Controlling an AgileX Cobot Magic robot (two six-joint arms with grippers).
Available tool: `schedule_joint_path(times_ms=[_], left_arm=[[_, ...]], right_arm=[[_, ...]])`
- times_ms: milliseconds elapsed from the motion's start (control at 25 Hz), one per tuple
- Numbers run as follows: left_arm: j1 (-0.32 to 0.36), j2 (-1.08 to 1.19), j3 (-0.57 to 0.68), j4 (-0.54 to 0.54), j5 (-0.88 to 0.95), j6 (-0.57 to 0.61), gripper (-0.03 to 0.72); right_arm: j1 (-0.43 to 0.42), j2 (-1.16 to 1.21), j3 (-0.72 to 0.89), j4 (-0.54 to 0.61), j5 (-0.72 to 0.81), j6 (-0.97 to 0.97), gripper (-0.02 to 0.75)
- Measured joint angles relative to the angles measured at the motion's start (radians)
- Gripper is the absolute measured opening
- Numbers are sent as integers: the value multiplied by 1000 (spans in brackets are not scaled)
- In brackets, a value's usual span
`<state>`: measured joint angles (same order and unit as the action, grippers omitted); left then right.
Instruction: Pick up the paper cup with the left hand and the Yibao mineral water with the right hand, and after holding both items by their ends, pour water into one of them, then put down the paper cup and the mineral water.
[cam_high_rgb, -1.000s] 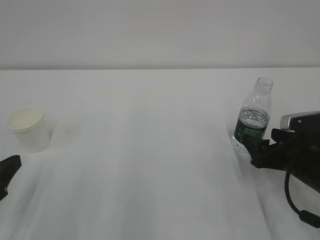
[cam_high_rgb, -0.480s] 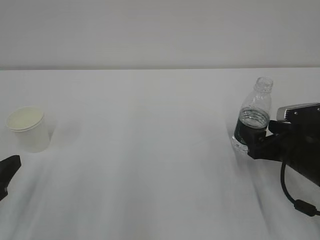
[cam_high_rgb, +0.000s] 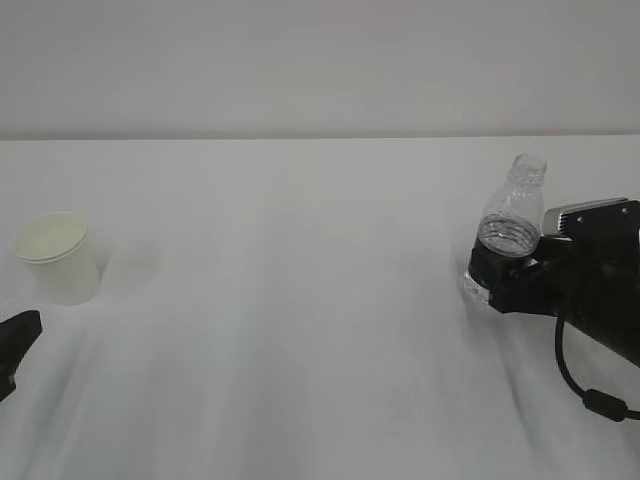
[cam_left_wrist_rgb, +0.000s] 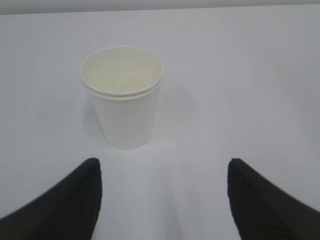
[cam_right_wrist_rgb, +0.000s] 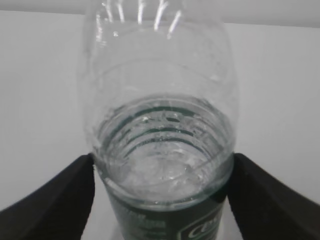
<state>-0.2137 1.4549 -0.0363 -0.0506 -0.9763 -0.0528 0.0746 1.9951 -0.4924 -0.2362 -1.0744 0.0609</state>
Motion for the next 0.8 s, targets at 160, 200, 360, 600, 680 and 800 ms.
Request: schedule_joint_path(times_ms=[160,200,360,600,680,800], left_arm=[[0,0,0,0,0,0,573],[0,0,0,0,0,0,573],[0,0,0,0,0,0,572],[0,0,0,0,0,0,572],[0,0,0,0,0,0,572],[0,0,0,0,0,0,572]], right_arm=[[0,0,-11,-4,28,0,624],[0,0,-16,-4,34,0,624],[0,28,-18,-4,36,0,624],[0,114,-18,-10,-48,0,624],[0,121,-20,-10,-57,0,624],[0,123,-20,-10,-59,0,624]])
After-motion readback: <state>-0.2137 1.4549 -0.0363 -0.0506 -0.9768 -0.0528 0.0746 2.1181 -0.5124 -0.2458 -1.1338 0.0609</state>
